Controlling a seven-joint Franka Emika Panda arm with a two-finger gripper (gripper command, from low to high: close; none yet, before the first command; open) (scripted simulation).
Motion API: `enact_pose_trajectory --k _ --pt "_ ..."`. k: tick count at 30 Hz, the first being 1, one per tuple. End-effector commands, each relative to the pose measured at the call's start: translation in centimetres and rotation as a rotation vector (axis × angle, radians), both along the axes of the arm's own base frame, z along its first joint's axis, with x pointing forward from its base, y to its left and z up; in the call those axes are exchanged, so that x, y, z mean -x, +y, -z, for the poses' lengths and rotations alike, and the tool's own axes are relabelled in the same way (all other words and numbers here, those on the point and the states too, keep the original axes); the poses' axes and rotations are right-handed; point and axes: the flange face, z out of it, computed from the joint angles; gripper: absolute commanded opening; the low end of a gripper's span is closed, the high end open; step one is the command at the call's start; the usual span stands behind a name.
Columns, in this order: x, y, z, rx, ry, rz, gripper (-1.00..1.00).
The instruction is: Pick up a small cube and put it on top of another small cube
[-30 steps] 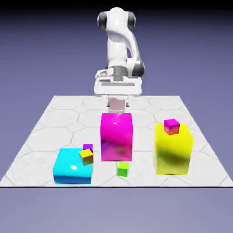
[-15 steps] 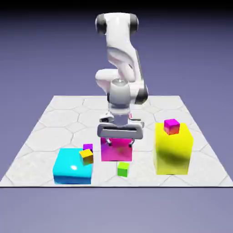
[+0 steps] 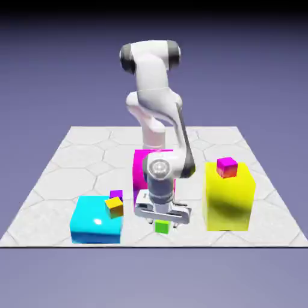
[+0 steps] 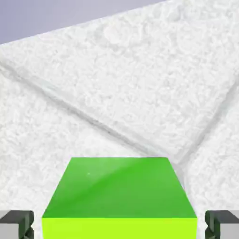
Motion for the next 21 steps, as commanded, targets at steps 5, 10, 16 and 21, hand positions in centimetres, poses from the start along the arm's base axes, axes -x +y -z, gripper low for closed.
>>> enact_pose_trajectory --k 5,10,16,21 --pt "-0.8 -0.2 -5.3 0.001 0.0 0.0 -1.0" --pt "-2.4 7.4 -14.4 -0.018 -0.006 -0.025 -1.0" --pt "0.0 16.9 -25.6 -0.017 -0.004 -0.081 -1.0" --pt "3.9 22.5 -32.1 0.001 0.0 -0.128 -1.0"
